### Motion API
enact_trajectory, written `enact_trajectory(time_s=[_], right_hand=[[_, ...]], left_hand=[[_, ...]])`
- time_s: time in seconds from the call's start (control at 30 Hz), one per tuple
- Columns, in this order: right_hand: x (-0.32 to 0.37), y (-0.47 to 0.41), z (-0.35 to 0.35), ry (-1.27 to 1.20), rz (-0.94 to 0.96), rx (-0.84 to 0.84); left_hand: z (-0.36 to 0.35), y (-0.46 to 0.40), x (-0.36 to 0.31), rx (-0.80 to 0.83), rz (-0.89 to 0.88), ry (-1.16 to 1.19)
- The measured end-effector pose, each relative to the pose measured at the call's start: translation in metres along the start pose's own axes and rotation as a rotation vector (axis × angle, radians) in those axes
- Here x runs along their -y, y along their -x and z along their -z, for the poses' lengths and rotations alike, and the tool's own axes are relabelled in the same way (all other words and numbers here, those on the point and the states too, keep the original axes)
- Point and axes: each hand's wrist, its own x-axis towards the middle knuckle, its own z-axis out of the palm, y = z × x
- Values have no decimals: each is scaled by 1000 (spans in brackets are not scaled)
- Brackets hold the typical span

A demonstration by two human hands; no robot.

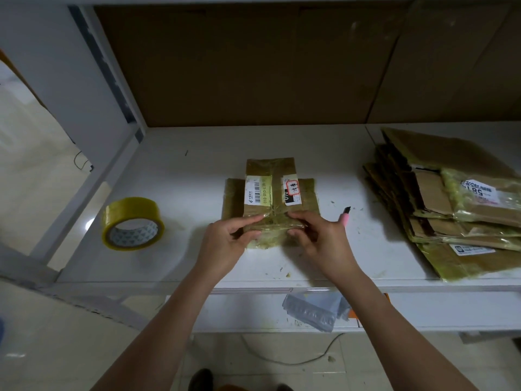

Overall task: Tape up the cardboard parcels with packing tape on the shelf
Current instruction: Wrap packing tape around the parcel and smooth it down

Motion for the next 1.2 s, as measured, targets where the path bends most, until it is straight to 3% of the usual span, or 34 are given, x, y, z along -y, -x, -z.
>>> enact_trajectory(time_s=[0.2,0.43,0.93,1.2], right_hand=[[15,-4,-2,7,24,35],[9,0,-32,-43,-135,-145],[15,-8,-20,-56,-180,-52],[7,-8,-26,-96,-215,-58]], left_hand=[[0,1,0,57,10,72],[-13,-5,2,-103,-15,15],[-1,-2,-5,-31,72,81],[-8,-5,-7,-85,123,115]])
